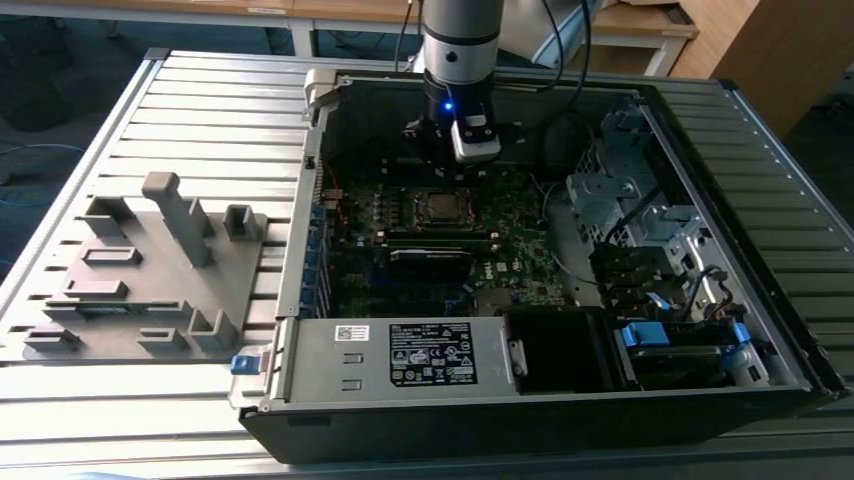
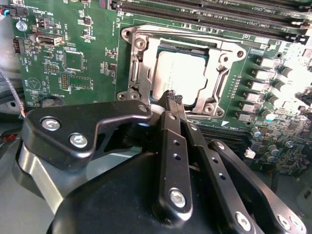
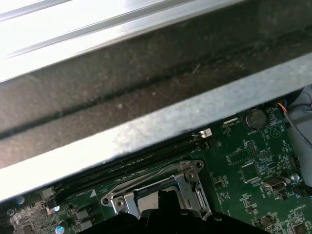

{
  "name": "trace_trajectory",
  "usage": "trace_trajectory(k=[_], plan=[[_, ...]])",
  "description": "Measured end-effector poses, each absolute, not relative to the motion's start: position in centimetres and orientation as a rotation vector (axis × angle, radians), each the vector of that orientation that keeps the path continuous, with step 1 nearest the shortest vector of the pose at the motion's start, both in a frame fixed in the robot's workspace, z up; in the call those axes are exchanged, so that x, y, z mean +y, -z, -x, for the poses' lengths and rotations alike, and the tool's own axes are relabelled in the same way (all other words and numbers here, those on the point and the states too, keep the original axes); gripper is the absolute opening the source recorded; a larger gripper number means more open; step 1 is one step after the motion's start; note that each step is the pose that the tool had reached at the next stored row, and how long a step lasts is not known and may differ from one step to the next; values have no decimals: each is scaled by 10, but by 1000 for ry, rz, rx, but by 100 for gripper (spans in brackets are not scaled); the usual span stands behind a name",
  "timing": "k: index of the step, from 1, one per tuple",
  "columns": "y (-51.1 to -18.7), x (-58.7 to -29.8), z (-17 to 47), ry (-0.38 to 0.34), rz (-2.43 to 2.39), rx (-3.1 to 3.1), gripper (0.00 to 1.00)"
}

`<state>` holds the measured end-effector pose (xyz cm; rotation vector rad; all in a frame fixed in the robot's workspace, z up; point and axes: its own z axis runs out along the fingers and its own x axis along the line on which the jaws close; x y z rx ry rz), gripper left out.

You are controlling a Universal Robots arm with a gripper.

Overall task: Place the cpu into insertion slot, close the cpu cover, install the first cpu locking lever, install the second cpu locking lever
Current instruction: 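Install the first cpu locking lever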

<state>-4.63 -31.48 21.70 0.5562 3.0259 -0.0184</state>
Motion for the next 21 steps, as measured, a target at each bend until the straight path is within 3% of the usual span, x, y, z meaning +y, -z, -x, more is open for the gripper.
trace_trajectory(k=[21], plan=[[-216, -329, 48, 13, -385, 3052, 11]])
